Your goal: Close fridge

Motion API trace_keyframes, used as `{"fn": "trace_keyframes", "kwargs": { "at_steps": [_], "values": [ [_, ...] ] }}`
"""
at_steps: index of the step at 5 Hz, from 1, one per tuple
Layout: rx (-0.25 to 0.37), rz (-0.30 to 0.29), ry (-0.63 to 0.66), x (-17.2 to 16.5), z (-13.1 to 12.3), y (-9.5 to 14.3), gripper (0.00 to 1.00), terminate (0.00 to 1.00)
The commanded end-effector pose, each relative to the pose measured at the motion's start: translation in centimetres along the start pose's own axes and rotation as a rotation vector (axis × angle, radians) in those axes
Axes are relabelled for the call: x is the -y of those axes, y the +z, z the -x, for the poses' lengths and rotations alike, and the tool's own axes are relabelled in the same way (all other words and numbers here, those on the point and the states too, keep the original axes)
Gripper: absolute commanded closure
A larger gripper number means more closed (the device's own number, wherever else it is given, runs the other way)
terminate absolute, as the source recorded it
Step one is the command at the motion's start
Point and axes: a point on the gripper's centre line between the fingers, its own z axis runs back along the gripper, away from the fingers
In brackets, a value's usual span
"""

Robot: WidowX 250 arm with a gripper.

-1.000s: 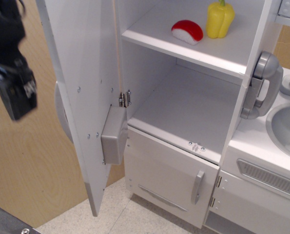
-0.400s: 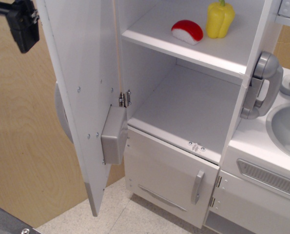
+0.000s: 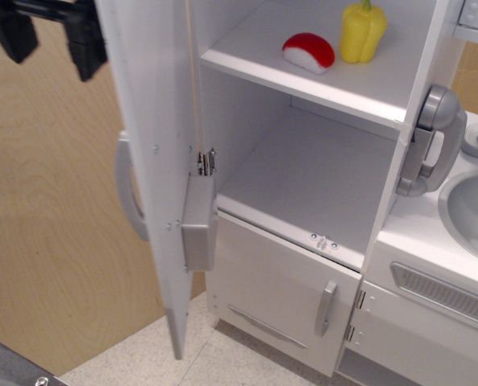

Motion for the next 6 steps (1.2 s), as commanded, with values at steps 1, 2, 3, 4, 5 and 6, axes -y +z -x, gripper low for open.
{"fn": "trace_keyframes", "kwargs": {
  "at_steps": [1,2,3,4,5,6],
  "values": [
    [-0.020,-0.014,-0.003,4.1,-2.5,-0.1,0.00,0.00],
    [-0.015,0.002,0.035,6.0,-4.9,-0.2,0.00,0.00],
    [-0.018,0.005,0.053,8.2,-5.0,-1.8,0.00,0.00],
    [-0.001,0.013,0.053,9.2,-6.3,-2.6,0.00,0.00],
    [0.034,0.036,0.064,9.6,-7.9,-2.8,0.00,0.00],
    [0.052,0.047,0.109,9.3,-10.4,-2.9,0.00,0.00]
  ]
}}
